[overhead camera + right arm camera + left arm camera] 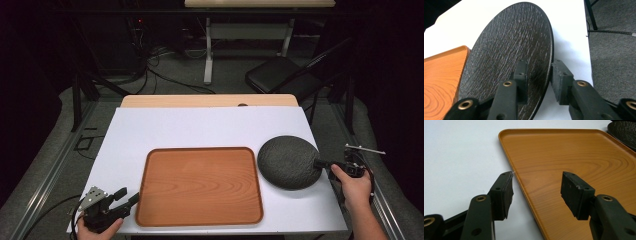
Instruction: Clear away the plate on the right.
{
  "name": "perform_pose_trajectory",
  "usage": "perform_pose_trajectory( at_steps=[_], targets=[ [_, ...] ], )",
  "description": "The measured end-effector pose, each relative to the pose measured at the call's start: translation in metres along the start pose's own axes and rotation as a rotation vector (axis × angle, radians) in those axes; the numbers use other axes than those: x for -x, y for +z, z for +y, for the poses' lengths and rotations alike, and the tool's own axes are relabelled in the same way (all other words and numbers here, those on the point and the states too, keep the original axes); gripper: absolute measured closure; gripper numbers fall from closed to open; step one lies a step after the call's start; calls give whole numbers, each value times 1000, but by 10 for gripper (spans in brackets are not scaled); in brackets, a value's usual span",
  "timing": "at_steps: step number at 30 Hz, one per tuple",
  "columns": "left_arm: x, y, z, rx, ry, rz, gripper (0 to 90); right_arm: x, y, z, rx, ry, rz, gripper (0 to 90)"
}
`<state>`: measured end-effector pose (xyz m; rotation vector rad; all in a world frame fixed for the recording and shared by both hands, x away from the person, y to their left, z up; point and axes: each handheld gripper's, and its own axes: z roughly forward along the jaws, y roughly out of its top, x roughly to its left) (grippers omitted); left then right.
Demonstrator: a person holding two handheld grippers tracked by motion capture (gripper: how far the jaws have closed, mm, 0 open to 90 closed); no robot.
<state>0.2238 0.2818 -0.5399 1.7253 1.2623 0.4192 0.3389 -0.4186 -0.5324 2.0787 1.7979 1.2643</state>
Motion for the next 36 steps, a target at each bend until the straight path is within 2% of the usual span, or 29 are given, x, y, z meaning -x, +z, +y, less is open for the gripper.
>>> perform_pose_trajectory(
  at_steps=[4, 16, 22, 29, 36],
  targets=[
    [0, 0, 0, 0, 1, -1, 433, -2, -2, 1, 4, 0, -4, 740],
    [0, 0, 0, 1, 0, -1, 433, -8, -10, 9, -7, 33, 39, 784],
    [0, 0, 0, 0, -1, -1, 433, -17, -15, 14, -2, 5, 44, 802],
    [0, 0, 0, -1, -2, 1, 433, -25, -18, 19, -19, -2, 30, 808],
    [0, 1, 0, 0, -1, -1, 433, -27, -19, 20, -32, -9, 24, 811]
  ],
)
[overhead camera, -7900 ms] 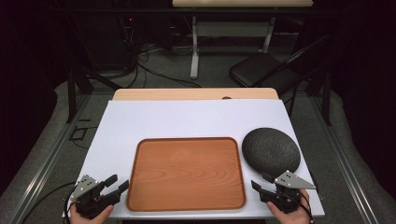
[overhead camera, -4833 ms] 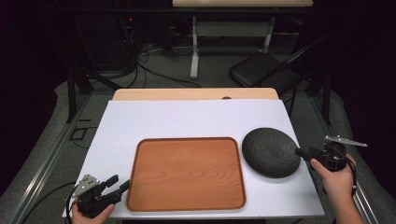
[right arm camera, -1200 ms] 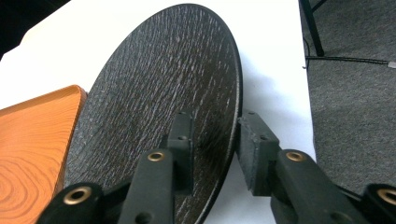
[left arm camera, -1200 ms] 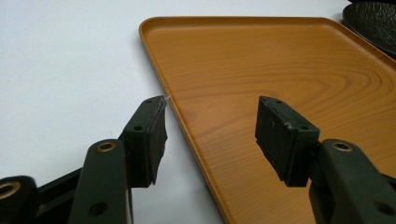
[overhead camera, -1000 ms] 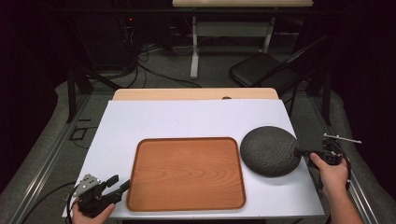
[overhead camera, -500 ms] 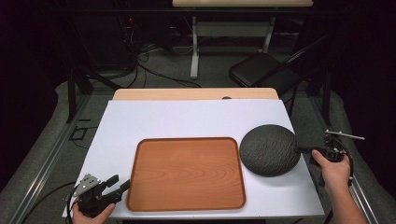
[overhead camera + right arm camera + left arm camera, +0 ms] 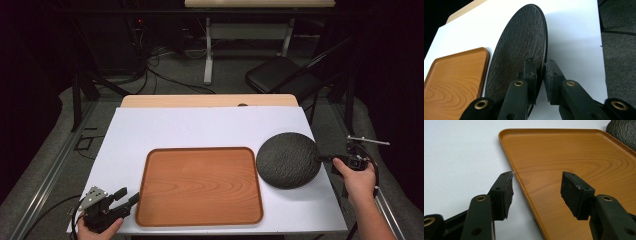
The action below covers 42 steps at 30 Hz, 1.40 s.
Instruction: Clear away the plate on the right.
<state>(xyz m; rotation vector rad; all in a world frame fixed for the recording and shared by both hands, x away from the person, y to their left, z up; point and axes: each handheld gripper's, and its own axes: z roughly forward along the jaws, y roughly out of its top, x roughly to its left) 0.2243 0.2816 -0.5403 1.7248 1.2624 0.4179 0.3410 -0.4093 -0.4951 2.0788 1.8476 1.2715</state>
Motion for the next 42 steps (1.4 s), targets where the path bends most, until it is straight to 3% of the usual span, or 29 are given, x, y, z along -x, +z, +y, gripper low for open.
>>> perform_pose_trajectory(
  at_steps=[4, 13, 27, 37, 42],
  targets=[
    [0, 0, 0, -1, 0, 0, 433, 0, -1, 1, -3, 29, 26, 828],
    [0, 0, 0, -1, 0, 2, 434, -8, -5, 6, 5, 21, 37, 849],
    [0, -1, 0, 0, -1, 3, 434, -9, -4, 10, 18, 102, 65, 877],
    [0, 0, 0, -1, -2, 3, 434, 1, 0, 10, -15, 195, 69, 878],
    [0, 0, 0, 0, -3, 4, 435, 0, 1, 14, -25, 206, 68, 878]
  ],
)
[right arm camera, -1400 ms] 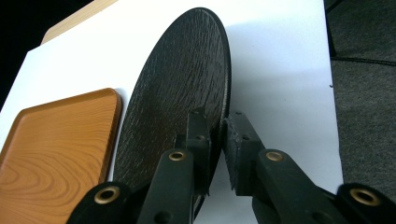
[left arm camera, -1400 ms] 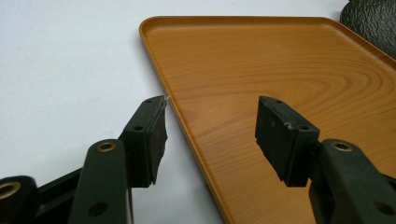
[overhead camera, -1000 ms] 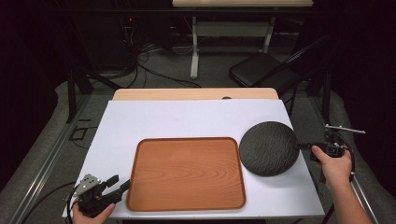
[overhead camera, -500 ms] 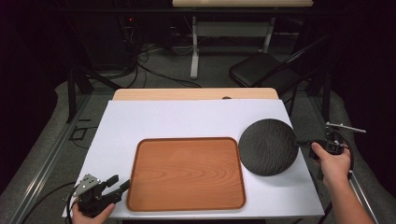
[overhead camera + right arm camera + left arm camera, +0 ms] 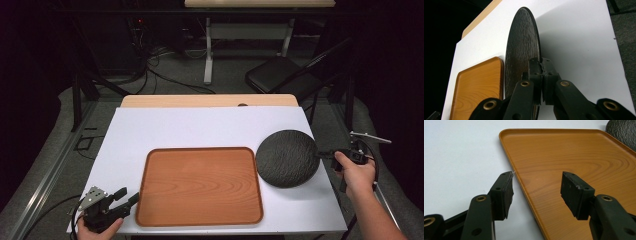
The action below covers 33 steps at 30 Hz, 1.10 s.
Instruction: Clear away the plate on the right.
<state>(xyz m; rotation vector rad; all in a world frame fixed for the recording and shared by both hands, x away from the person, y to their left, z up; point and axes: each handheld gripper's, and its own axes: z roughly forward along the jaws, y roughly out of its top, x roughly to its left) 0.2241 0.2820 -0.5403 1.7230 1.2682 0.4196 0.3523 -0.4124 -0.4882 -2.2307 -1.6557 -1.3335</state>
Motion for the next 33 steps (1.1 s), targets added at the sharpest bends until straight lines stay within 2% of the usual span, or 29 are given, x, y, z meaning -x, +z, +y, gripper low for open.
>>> perform_pose_trajectory(
  at_steps=[9, 14, 21, 33],
  targets=[
    [0, 0, 0, 1, -1, 1, 435, -13, -1, 11, -22, 18, -2, 869],
    [0, 0, 0, -1, -1, 0, 436, -27, -6, 18, -35, -15, -33, 866],
    [0, 0, 0, -2, -2, 1, 437, -36, -18, 27, -28, -45, -56, 866],
    [0, 1, 0, -3, 0, 1, 438, -44, -33, 32, -9, -54, -33, 866]
  ],
)
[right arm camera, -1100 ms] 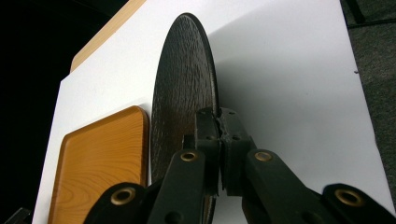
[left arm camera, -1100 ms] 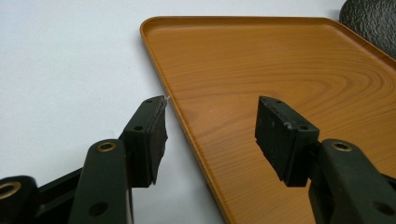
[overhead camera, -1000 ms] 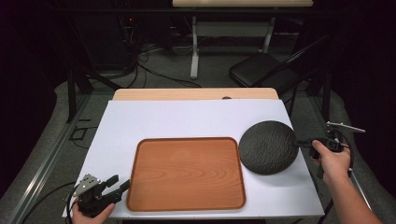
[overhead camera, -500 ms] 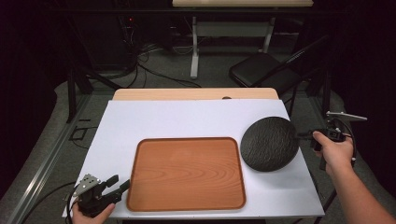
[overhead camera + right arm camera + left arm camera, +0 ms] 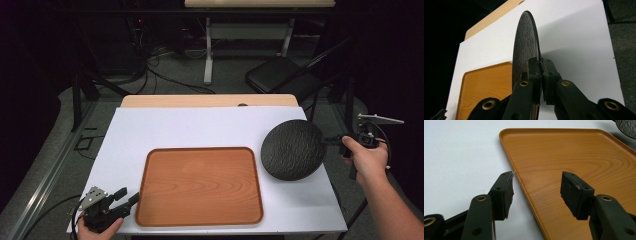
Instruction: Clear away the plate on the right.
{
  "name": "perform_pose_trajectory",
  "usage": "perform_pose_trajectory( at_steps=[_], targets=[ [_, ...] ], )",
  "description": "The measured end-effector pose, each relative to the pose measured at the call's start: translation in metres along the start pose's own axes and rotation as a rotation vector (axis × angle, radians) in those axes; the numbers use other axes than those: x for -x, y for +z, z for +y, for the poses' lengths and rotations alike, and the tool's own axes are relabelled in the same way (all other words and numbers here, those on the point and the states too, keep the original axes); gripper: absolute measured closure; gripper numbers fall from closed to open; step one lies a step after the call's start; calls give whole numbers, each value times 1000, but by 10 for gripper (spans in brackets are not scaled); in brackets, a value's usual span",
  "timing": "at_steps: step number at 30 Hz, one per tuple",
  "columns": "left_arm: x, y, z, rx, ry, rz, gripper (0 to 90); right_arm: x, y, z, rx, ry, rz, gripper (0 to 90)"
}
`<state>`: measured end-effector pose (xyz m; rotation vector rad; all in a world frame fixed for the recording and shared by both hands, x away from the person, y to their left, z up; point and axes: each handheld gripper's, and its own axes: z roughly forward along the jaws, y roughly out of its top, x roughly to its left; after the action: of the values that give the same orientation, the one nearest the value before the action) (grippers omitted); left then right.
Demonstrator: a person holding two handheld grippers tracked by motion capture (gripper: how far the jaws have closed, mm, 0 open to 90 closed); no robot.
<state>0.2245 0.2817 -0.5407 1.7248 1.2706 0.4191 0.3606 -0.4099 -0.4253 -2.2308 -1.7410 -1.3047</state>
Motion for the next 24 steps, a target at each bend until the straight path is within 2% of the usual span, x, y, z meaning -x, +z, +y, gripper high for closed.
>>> perform_pose_trajectory(
  at_steps=[10, 18, 19, 24],
  targets=[
    [0, 0, 0, 1, 2, -2, 439, -12, -8, 1, 6, -19, 32, 864],
    [0, 0, 0, 1, 0, -2, 440, -29, -7, -1, -27, -54, 52, 860],
    [0, 0, 0, 0, 0, -2, 440, -35, -6, -3, -36, -70, 62, 859],
    [1, 0, 0, 1, 3, -5, 440, -49, 0, -8, -71, -91, 93, 857]
  ],
)
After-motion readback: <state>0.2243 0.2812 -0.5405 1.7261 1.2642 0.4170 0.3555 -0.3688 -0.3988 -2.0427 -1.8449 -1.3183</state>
